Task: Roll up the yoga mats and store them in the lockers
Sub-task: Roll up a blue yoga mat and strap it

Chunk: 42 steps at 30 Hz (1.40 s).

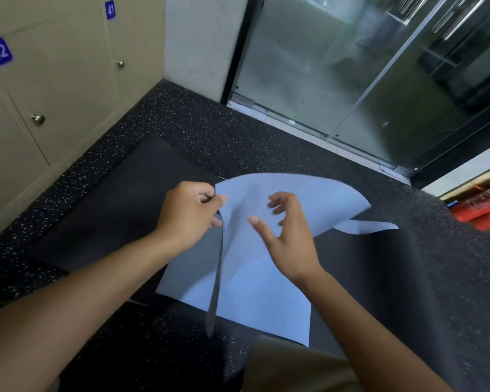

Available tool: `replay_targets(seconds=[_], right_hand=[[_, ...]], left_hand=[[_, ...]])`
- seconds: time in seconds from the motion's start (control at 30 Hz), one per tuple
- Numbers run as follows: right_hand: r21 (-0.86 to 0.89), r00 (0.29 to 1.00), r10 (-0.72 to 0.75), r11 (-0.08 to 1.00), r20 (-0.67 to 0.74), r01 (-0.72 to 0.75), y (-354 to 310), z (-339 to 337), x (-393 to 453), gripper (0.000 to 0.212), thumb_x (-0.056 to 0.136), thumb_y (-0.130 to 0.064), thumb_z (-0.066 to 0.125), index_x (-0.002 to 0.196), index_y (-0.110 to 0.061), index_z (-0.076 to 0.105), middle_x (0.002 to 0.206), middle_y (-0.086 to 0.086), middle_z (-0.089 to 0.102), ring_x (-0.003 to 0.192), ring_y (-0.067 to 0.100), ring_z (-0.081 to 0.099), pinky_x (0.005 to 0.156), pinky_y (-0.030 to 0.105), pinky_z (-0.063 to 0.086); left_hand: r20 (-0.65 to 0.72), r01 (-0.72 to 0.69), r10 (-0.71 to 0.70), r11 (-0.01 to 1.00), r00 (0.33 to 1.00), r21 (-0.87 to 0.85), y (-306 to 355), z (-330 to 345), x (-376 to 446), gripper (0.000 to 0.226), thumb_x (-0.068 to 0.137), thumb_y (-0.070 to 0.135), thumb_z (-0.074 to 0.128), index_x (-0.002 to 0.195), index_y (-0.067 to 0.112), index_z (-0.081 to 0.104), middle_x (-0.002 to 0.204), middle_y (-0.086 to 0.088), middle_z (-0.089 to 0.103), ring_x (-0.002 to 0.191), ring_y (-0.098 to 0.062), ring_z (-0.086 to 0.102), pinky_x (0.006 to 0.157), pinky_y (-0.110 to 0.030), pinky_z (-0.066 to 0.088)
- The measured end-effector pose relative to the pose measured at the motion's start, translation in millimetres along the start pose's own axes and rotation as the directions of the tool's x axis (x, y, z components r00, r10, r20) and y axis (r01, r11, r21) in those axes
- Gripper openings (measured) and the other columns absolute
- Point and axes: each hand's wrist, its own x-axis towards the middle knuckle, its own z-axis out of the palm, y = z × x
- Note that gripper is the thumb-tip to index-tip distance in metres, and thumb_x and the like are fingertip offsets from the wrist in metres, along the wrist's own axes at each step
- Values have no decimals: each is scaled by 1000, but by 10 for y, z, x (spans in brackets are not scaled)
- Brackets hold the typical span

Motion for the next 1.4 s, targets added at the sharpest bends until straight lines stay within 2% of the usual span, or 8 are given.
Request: replay_targets(seconds=[0.2,0.57,0.7,0.8,0.9,1.13,1.27,1.4], right_hand=[[21,920,155,984,360,-174,76,202,-33,56,81,-56,80,122,-35,47,115,-18,58,97,3,63,85,29,57],[-21,905,61,998,422,-58,-99,465,-8,18,94,-38,67,99,-23,58,96,-7,69,82,13,66,76,37,56],[-63,966,72,996,249,-58,-124,493,54,18,94,-25,70,83,-28,55,74,-10,63,68,10,58,68,31,49],[-65,985,48,997,165,-38,-155,468,91,13,95,-23,69,86,-28,61,71,-16,62,69,4,58,63,19,42],[-72,991,43,997,127,-34,-225,420,138,1,96,-23,68,95,-22,68,82,-12,70,77,12,63,71,29,48],[-73,992,-3,997,127,13,-501,224,2,5,98,-21,65,100,-22,69,93,-4,72,86,16,60,72,30,42],[-28,992,-57,998,112,61,-611,21,-165,3,98,-24,66,100,-25,67,92,-6,70,86,14,60,75,32,47],[-70,988,-104,991,113,113,-589,-356,-357,16,100,-31,64,111,-21,66,104,-4,70,97,17,63,84,34,50]], left_hand=[[-74,75,-87,986,993,-151,33,-44,32,32,97,15,67,84,-14,61,80,-26,71,66,-21,76,72,-44,64],[-200,99,-191,912,961,-399,88,-225,132,21,96,8,67,81,-5,71,75,-17,73,70,-23,77,70,-33,64],[-381,110,-77,992,921,66,-16,-403,221,27,90,24,70,78,0,66,72,-13,70,73,-29,71,70,-39,58],[-422,138,-5,949,907,285,-18,-521,210,36,87,26,74,114,10,58,120,-14,59,108,-33,56,86,-40,44],[-369,-42,269,853,890,520,-29,-648,168,58,86,25,76,137,16,50,138,-15,47,127,-39,44,106,-47,33],[210,-512,587,413,782,754,-7,-711,-181,24,92,41,65,92,18,69,79,0,66,84,-29,63,104,-42,34],[209,-541,604,440,769,717,125,-654,-473,17,90,21,75,83,18,61,70,3,55,67,-27,55,75,-45,45],[190,-521,583,474,790,710,282,-827,-759,13,96,20,68,86,19,60,73,5,56,71,-27,57,75,-45,42]])
